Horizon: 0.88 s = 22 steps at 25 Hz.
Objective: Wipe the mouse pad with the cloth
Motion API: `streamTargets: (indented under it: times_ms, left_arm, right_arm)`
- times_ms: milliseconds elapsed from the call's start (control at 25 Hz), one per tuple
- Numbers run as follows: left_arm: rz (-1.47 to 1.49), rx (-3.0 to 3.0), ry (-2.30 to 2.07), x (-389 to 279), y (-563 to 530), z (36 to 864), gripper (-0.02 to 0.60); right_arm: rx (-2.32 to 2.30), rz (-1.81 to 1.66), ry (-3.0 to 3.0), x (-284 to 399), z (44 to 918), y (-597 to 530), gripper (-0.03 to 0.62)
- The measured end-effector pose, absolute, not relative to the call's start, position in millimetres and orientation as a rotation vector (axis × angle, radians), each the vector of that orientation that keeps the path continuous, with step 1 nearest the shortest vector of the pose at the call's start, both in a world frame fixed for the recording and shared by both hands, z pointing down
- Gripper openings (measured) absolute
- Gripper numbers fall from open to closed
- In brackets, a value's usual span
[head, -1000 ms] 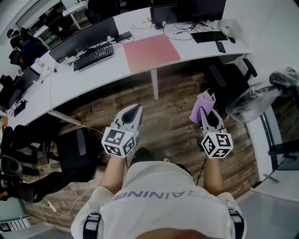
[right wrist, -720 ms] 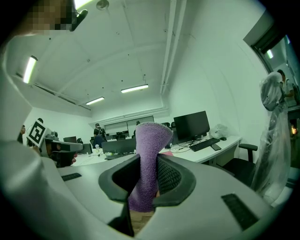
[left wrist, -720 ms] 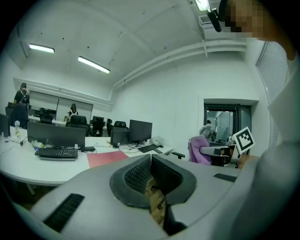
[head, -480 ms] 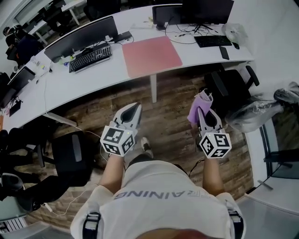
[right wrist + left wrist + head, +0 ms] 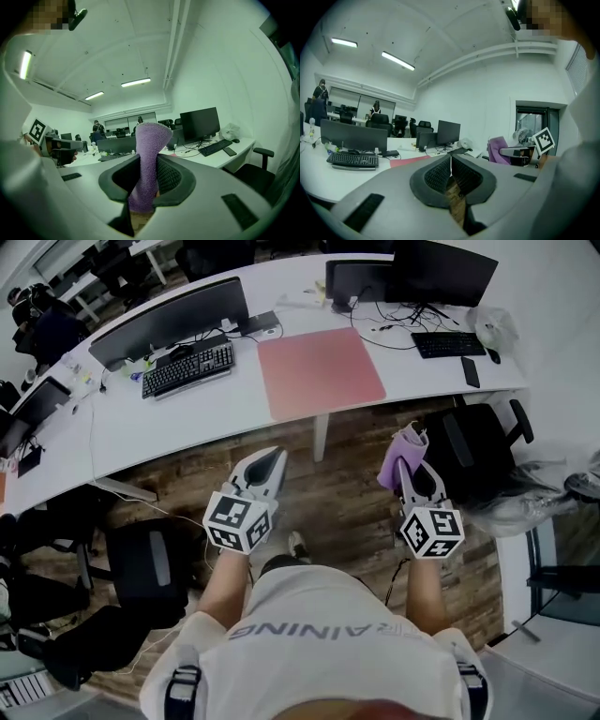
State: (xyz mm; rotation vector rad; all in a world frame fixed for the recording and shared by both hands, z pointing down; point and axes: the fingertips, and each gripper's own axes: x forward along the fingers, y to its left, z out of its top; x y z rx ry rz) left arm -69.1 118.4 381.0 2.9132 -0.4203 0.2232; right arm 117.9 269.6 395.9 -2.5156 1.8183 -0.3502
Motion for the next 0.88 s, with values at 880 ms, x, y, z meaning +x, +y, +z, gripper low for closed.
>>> streamTargets:
  times_ms: [880]
  left_arm:
    - [0.195, 2.821, -0.527, -79.1, -58.5, 412.6, 0.032]
  right_arm:
    - [-2.485, -0.388, 1.988, 120.8, 408.7, 63.8, 0.100]
